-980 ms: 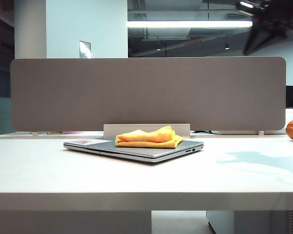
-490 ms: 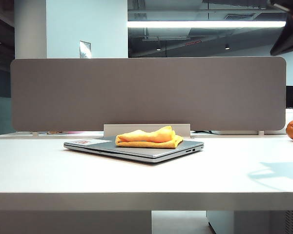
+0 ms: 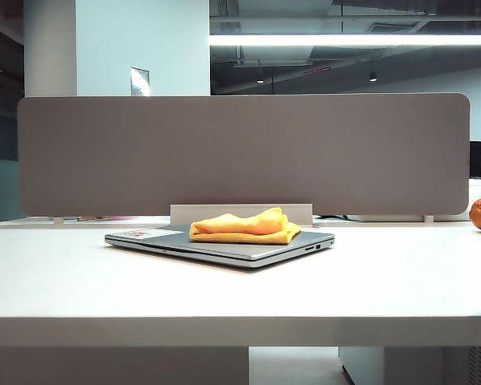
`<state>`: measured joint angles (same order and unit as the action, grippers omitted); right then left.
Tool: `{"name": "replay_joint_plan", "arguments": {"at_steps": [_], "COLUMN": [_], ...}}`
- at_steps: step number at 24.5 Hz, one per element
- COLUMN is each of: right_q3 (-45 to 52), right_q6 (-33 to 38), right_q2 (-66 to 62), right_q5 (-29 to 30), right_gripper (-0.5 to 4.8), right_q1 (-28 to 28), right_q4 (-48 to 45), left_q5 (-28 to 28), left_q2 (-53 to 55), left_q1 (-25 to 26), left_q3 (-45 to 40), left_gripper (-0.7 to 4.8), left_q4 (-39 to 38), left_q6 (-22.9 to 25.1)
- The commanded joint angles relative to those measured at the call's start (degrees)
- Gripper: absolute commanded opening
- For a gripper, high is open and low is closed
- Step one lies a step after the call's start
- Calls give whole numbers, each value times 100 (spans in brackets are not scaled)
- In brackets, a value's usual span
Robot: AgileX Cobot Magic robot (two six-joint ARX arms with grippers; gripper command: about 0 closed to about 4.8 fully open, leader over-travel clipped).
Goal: Pick up the yellow rag and put it over the laptop.
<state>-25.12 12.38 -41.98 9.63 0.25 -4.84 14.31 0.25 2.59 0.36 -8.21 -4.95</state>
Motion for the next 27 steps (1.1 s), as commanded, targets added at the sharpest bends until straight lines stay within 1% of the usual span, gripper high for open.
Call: {"name": "replay_joint_plan", "arguments": {"at_steps": [1,5,7,10,13,18,23,27], "right_q3": [409,984,1130,1440,1631,1943,2153,2312], "right_q6": [70,70,81,120,175,264,308,321], "right_q2": [479,1064,1213,1589,1926,2717,3499,4140], "right_q5": [-120,-166,-166,-470,-634,-636,-894,-907], "right_gripper": [-2,-2,-2,-2,-2,-2,-2,-2], "right_q1": [4,2,4,4,0,2,0,2], "right_q4": [-201,-271,-275,-271,-264,111,426,671], "left_q5": [-63,-417,-474,-463,-461,-461,-459,-459], "left_q2": [-2,-2,-2,-2,-2,-2,-2,-2], "left_q1": [-2,-2,-2,-2,-2,-2,-2,-2], "left_q3": [9,9,9,9,9,9,9,9], "left_gripper": [-6,-6,-6,-6,-6,-6,-6,-6], "left_q4": [13,13,13,11,11,11,9,7], "left_q6": [0,2,2,-2,-2,-2,-2,-2]}}
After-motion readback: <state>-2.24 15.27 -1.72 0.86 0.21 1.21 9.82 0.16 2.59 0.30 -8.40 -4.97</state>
